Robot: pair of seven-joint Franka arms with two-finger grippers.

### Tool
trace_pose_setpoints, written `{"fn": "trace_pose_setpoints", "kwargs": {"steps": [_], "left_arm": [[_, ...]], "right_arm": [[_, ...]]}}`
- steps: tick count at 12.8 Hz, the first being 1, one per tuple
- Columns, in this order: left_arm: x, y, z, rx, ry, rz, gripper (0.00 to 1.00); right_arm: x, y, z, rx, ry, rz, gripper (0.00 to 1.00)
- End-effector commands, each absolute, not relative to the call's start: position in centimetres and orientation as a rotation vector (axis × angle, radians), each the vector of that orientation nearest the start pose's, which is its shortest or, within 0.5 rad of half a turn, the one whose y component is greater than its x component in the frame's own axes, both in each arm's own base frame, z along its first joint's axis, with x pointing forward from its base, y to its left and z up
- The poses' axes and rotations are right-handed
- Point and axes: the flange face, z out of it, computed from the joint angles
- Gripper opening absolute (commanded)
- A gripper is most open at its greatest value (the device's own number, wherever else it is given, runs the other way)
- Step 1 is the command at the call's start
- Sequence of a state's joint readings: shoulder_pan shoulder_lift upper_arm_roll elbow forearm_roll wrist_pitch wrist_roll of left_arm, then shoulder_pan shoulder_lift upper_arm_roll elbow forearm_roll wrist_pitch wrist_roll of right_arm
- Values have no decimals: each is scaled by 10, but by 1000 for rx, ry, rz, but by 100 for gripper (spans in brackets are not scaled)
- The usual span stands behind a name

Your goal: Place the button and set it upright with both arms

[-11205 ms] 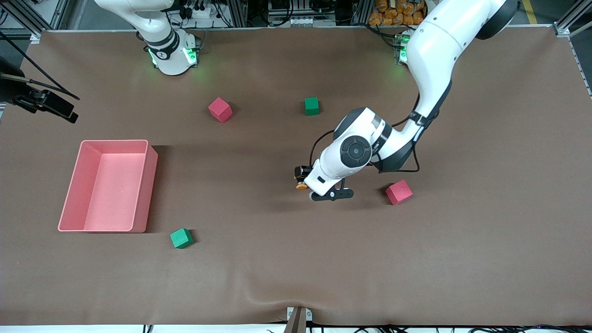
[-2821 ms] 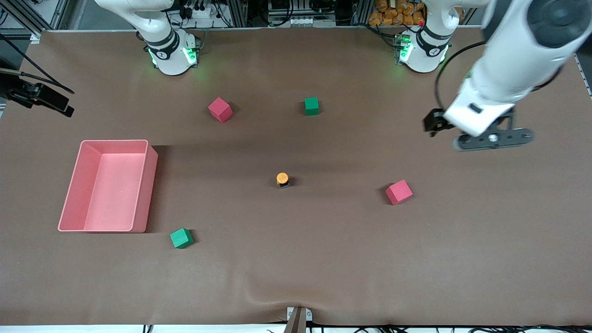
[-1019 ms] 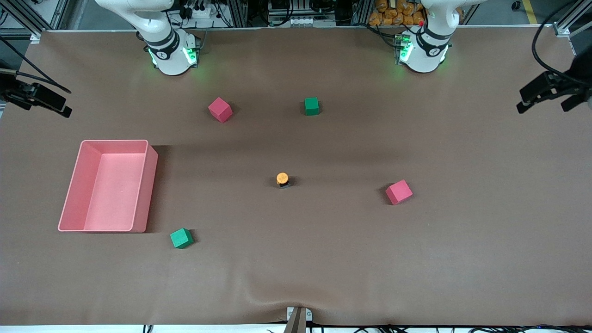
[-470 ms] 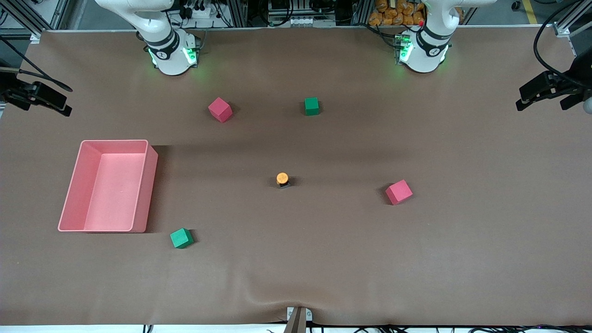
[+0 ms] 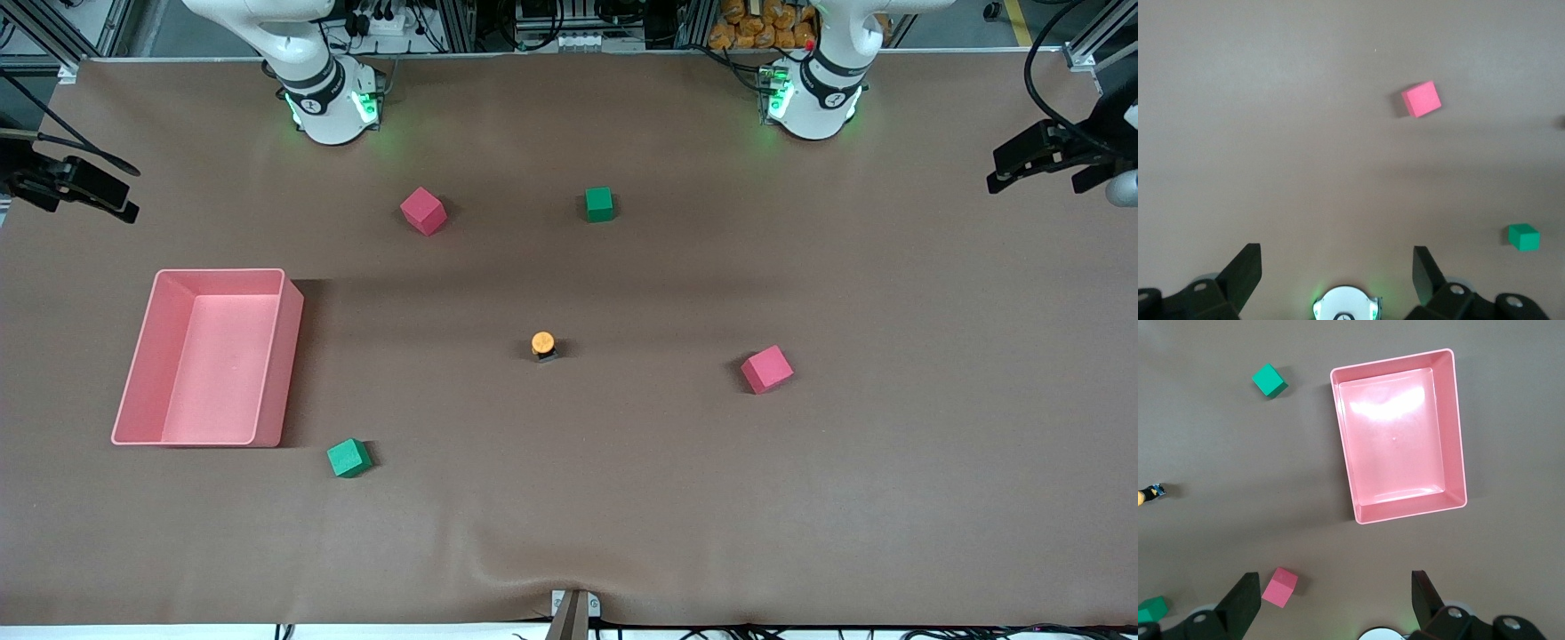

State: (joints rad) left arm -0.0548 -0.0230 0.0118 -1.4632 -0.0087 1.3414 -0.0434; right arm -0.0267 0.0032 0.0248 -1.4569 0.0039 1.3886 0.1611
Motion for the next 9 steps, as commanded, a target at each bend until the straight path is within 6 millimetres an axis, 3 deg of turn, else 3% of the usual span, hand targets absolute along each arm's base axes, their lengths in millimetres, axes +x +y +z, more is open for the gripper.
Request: {"fn": "trace_pose_setpoints", "kwargs": {"steps": [1, 5, 9], "left_arm": [[509, -27, 678, -3070, -3, 147, 100], [489, -27, 678, -3069, -3, 102, 100], [492, -26, 683, -3089, 1, 83, 100]], "right_arm": [[531, -2, 663, -3144, 241, 115, 100], [532, -4, 662, -3138, 247, 115, 100], [532, -6, 662, -3136, 253, 123, 100]]}}
